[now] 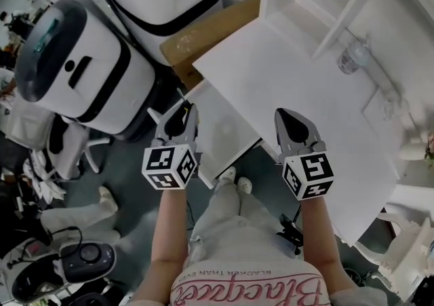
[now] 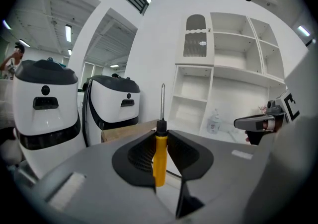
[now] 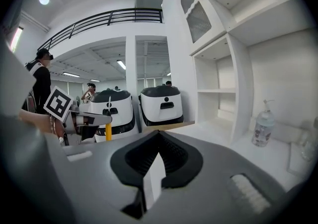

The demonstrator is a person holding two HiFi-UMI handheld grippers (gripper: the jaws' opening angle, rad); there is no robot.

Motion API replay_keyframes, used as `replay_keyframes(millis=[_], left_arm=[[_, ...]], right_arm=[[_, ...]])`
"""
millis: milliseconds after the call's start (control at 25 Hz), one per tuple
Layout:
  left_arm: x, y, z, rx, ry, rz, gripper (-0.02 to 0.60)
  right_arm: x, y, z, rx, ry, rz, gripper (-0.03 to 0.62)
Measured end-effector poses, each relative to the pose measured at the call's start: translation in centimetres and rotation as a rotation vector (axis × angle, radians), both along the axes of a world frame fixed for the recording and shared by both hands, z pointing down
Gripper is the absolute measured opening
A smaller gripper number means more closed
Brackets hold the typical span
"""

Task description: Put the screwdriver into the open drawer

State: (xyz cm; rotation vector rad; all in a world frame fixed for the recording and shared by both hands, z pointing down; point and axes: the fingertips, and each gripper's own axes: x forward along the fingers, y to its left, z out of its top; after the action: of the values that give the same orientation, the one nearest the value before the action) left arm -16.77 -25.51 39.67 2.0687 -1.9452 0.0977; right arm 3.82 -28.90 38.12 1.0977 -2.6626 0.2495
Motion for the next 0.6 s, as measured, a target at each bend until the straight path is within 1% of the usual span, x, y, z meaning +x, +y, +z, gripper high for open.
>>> replay_keyframes(millis=[240, 600], left_arm=[[-0.4, -0.4, 4.3, -0.112, 0.033, 0.045, 0.092], [-0.5, -1.3, 10.1, -0.278, 0.14, 0.084, 0.092]], right_arm=[[-1.0, 0.0, 2.1, -0.055, 0.03, 0.037, 0.002], [-2.1, -0.4, 2.2, -0.069, 0.065, 0.088, 0.002]])
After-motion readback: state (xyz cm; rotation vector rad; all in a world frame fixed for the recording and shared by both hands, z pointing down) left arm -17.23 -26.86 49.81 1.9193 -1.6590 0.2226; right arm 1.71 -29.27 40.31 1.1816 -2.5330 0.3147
